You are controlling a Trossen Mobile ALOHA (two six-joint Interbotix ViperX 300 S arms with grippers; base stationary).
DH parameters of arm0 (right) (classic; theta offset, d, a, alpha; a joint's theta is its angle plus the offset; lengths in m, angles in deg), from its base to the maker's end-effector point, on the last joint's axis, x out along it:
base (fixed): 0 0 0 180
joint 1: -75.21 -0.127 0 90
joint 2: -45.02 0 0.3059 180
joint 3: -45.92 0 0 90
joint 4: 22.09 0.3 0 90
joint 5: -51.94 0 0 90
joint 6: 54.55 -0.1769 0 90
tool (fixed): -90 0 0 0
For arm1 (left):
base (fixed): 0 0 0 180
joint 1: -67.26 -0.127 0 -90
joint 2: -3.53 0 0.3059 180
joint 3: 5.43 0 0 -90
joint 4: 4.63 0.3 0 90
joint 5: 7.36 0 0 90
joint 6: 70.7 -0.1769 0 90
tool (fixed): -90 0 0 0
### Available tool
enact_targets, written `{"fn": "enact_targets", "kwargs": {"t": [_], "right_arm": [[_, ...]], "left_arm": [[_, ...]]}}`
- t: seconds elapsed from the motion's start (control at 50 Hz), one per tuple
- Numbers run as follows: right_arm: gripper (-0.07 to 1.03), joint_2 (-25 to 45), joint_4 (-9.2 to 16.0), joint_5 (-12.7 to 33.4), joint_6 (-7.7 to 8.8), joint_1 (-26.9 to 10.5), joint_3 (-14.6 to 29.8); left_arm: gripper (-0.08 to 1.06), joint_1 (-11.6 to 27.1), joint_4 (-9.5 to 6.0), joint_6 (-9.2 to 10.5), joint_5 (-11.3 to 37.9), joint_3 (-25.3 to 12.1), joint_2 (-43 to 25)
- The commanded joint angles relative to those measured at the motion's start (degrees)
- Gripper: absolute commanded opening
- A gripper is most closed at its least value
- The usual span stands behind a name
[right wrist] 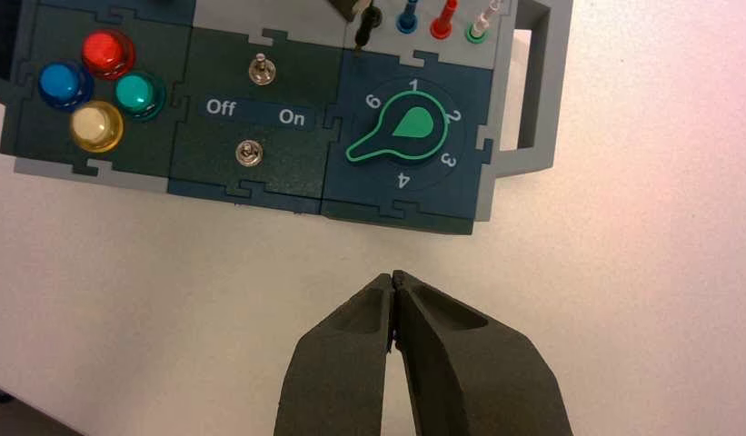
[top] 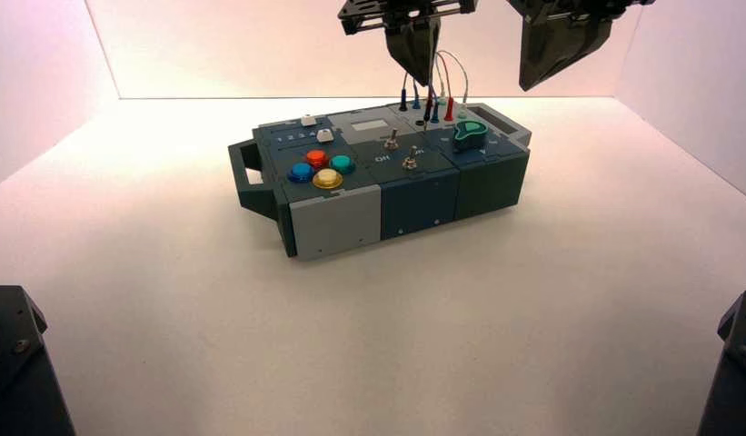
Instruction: Move the left gripper to the right.
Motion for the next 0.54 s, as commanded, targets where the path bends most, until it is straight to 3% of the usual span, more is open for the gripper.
{"fn": "enact_targets", "kwargs": {"t": [0.02, 0.54], "right_arm": [[-0.02, -0.8, 0.2, 0.1, -0.18, -0.1, 1.8], [-0.02, -0.9, 0.2, 0.3, -0.18, 0.1, 2.1]], "left_arm": [[-0.03, 0.0, 0.35, 0.35, -0.2, -1.1, 2.1], [-0.03, 0.0, 1.23, 0.35, -0.2, -1.4, 2.2]]}}
